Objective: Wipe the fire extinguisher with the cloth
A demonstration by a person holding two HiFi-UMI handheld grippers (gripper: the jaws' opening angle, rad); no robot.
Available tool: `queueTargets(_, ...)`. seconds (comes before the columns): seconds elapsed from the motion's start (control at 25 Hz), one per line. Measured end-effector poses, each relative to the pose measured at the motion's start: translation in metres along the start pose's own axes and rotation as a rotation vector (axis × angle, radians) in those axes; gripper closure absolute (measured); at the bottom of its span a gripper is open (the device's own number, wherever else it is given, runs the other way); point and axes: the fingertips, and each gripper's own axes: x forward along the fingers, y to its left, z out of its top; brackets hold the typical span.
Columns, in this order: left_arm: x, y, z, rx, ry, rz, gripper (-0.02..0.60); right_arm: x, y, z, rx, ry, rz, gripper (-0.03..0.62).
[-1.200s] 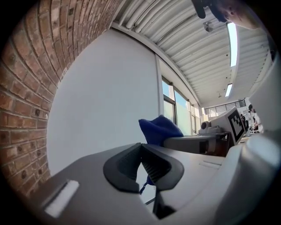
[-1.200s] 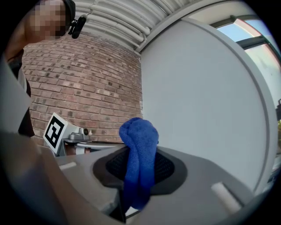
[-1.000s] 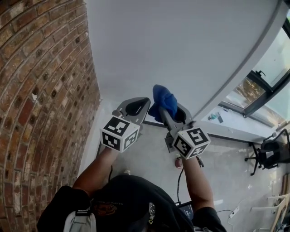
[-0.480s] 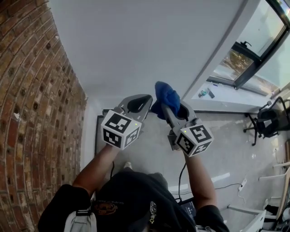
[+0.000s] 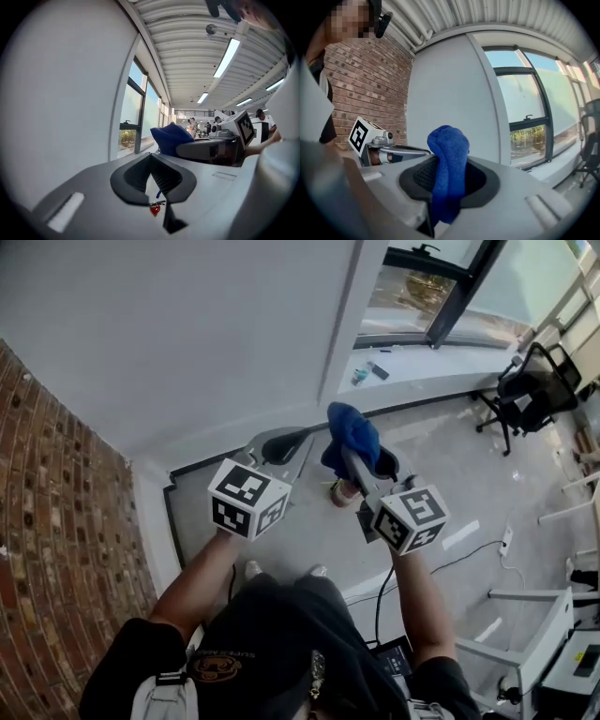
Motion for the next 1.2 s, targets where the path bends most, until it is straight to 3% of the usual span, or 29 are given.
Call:
queueTargets(0.28, 0.086, -0.089, -0.015, 0.031, 0.066, -0.150, 0.575, -0.081, -0.095, -0.018, 0.059, 0.007, -0.122, 0.487)
queueTargets(0.52, 0.131, -0.133, -0.034, 0.058, 0.128, -0.211, 0.575, -0.119, -0.151, -0.037, 0.126, 0.019, -0.162, 0.485)
queueTargets(0.8, 0.168, -0.135, -0.058, 0.038, 0.180, -0.236, 0.575, -0.115, -0.188, -0.063, 0.178, 0.051, -0.200, 0.485)
queueTargets(1.2, 0.238, -0.081, -0.126, -0.043, 0.178, -0.262, 0.575, -0.055, -0.238, -0.125, 0.214, 0.157, -0.224, 0.487)
